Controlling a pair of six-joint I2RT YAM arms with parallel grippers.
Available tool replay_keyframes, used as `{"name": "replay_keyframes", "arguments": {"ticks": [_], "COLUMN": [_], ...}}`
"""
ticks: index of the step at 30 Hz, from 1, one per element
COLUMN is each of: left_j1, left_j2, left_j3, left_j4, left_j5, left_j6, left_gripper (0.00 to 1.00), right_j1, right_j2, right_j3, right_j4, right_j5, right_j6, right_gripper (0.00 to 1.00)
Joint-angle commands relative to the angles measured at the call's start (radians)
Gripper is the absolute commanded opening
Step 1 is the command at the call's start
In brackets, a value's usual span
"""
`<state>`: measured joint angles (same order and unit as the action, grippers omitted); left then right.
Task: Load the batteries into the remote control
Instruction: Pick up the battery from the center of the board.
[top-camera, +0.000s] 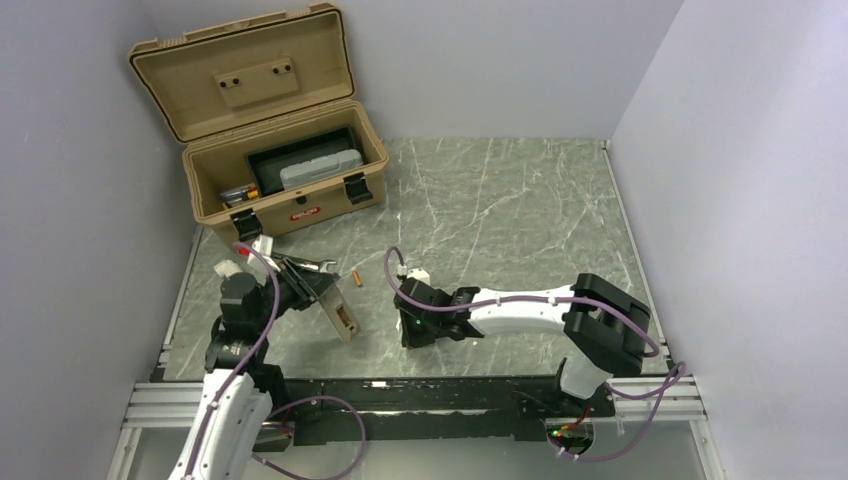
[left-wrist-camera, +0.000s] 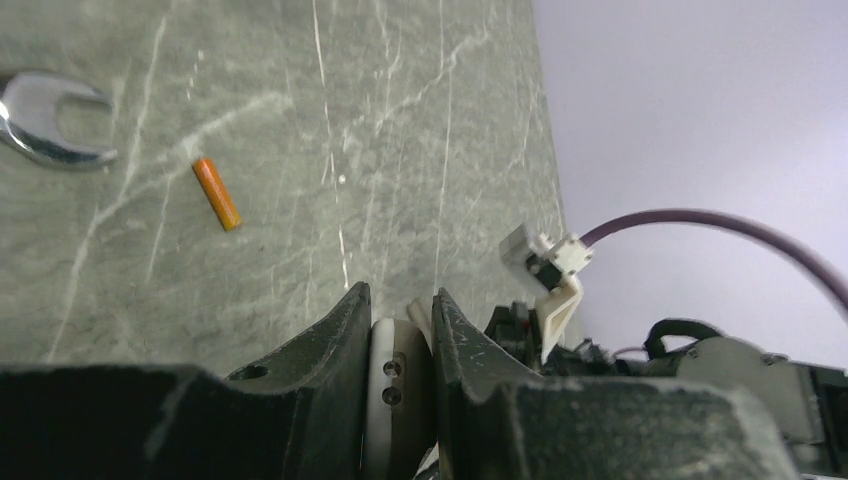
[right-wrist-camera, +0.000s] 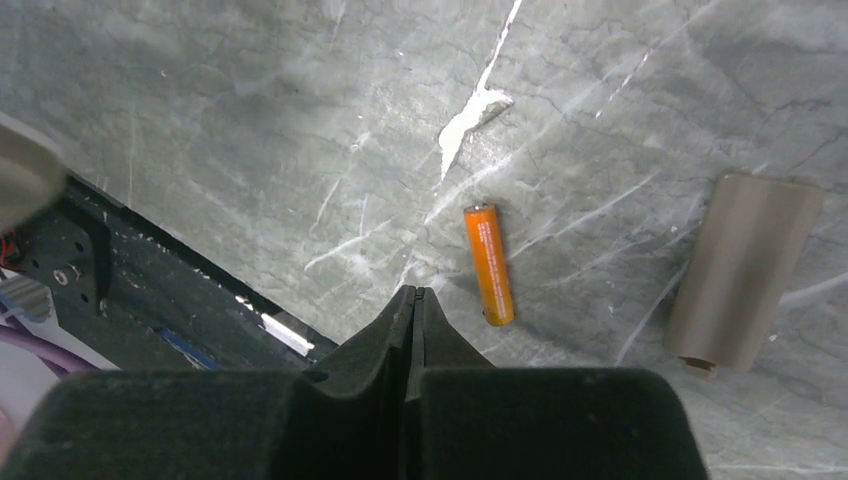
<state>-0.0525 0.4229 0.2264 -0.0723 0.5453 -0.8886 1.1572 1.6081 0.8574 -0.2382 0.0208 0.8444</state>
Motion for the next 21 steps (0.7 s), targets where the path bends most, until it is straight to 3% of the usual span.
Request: {"name": "replay_keyframes", "arguments": {"ticks": [1, 9, 16, 21], "left_j1": [0.035, 0.04, 0.04, 0.041], "left_j2": [0.005, 0.02, -0.016, -0.024], "left_j3": [0.237, 0.628, 0.725, 0.728], "left_j4": [-0.087, -0.361, -0.433, -0.438], "left_j5": [-0.063, -0.25, -0.269, -0.257], "left_j6": [0.081, 0.222, 0.24, 0.235], "left_gripper": [0.0, 0.0, 0.0, 0.0], "right_j1": [-0.02, -0.146, -0.161, -0.163], "right_j2": [-0.028, 0.105, 0.332, 0.437], "right_j3": [0.07, 0.199, 0.462, 0.586], "right_j4": [0.046, 0.155, 0.133, 0.123], "right_j5": [0.039, -0.014, -0.006, -0.004], "right_j6": [-0.052, -0.183, -0.323, -0.354], "right_gripper": [0.1, 0.34, 0.53, 0.57]}}
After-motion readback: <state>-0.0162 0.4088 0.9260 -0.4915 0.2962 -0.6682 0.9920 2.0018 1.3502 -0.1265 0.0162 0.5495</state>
